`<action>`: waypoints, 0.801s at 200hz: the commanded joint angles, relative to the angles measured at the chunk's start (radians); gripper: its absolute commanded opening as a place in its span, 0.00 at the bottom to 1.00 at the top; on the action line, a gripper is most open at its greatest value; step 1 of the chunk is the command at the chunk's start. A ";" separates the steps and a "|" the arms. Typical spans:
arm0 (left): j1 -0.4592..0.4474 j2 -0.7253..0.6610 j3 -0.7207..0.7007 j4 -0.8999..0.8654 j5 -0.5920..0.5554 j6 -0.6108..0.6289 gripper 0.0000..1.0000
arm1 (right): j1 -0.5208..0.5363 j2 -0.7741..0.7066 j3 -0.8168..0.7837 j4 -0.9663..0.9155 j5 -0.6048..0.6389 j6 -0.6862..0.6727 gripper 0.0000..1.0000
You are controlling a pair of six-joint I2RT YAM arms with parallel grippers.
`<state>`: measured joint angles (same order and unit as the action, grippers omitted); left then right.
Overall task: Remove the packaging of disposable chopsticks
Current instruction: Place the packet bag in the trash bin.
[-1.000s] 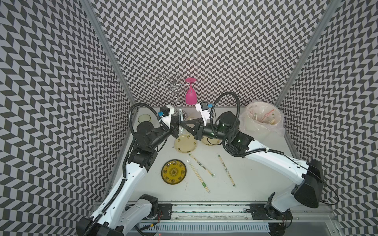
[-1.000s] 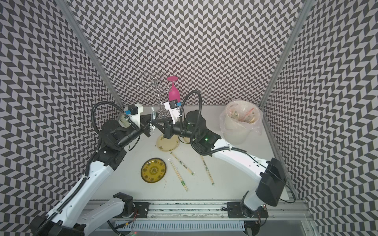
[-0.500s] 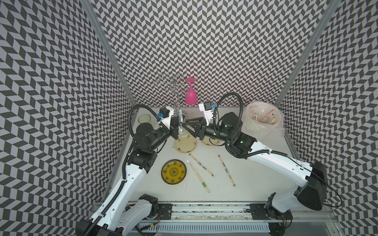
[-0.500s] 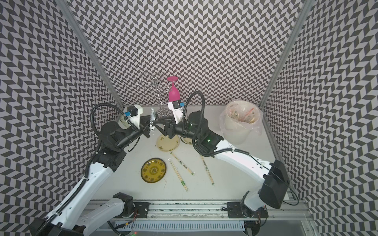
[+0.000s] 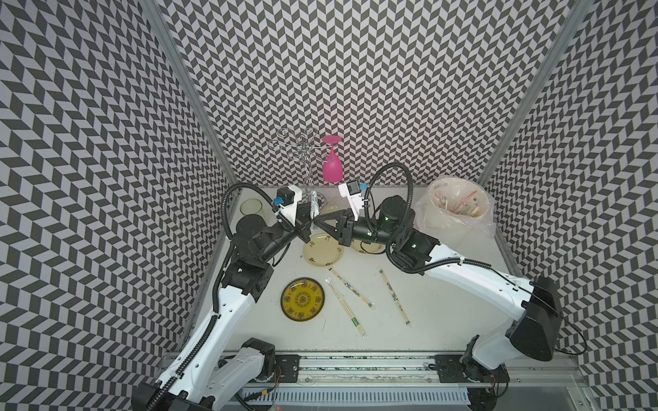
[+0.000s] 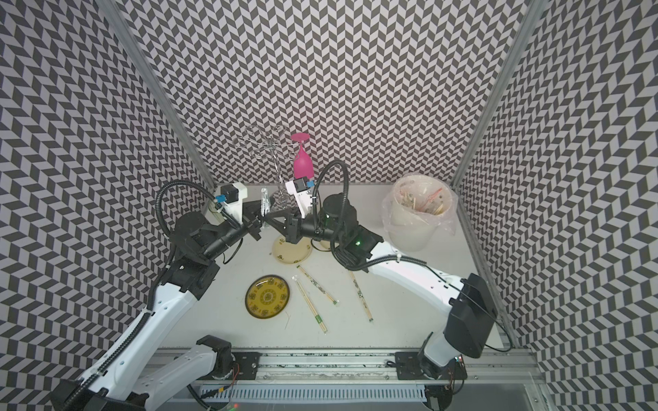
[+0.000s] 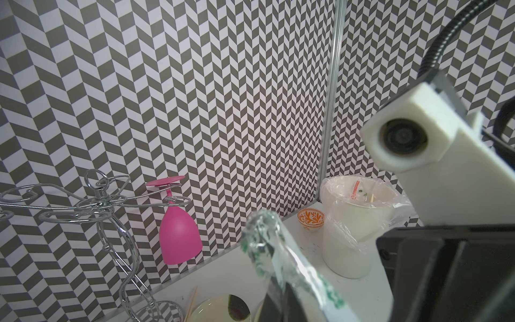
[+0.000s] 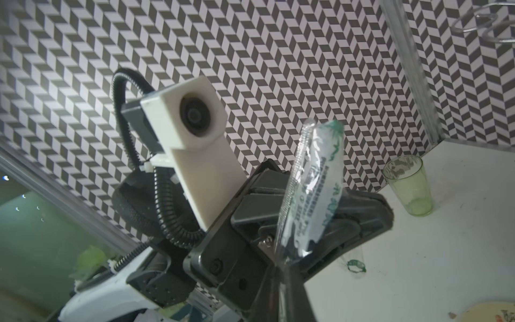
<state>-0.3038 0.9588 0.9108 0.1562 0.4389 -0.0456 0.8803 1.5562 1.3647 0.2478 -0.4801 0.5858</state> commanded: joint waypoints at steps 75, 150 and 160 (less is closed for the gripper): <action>0.006 -0.050 -0.018 0.032 -0.040 0.001 0.58 | -0.064 -0.225 -0.132 0.094 0.199 -0.052 0.00; 0.006 -0.059 -0.021 0.034 -0.038 0.007 0.59 | -0.366 -0.425 -0.217 -0.148 0.451 -0.145 0.00; 0.006 -0.059 -0.021 0.034 -0.038 0.007 0.59 | -0.424 -0.435 -0.226 -0.180 0.463 -0.151 0.00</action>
<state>-0.3038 0.9146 0.8970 0.1638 0.4107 -0.0425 0.5617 1.1561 1.1645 0.1635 -0.1173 0.4763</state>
